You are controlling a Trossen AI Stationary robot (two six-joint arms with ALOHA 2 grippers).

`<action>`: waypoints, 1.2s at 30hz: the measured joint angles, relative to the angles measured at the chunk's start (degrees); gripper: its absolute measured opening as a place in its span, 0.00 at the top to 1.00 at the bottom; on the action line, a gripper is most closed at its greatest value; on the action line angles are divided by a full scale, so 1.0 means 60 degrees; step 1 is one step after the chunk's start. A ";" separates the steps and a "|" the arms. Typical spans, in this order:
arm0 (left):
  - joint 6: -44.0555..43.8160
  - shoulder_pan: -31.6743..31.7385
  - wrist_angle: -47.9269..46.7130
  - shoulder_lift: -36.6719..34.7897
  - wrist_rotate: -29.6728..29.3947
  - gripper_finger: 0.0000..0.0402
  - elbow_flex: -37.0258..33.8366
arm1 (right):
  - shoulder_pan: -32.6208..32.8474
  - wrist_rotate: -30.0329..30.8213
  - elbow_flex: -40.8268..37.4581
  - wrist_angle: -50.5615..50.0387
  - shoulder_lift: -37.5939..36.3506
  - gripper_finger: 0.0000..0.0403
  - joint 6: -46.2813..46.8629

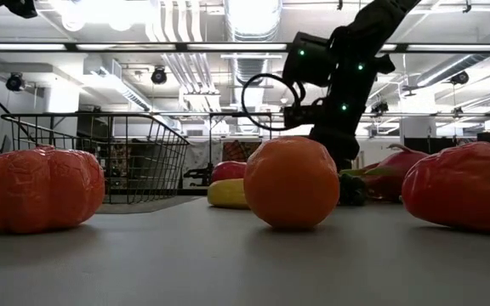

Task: Build produce basket
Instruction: Put the purple grapes into the gold wire basket

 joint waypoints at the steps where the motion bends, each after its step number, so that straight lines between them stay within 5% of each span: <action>1: 0.0000 -0.0002 0.0000 0.0000 -0.0002 1.00 0.0000 | -0.0004 0.0001 0.0015 0.0010 0.0032 0.33 0.0001; 20: 0.0000 0.0000 -0.0004 0.0000 -0.0043 1.00 -0.0025 | 0.0000 -0.0025 0.0048 0.0018 0.0022 0.92 -0.0007; 36: 0.0098 -0.0004 0.0102 0.0004 -0.0021 1.00 0.0073 | 0.0004 -0.0044 0.0059 -0.0188 -0.1772 0.96 -0.0081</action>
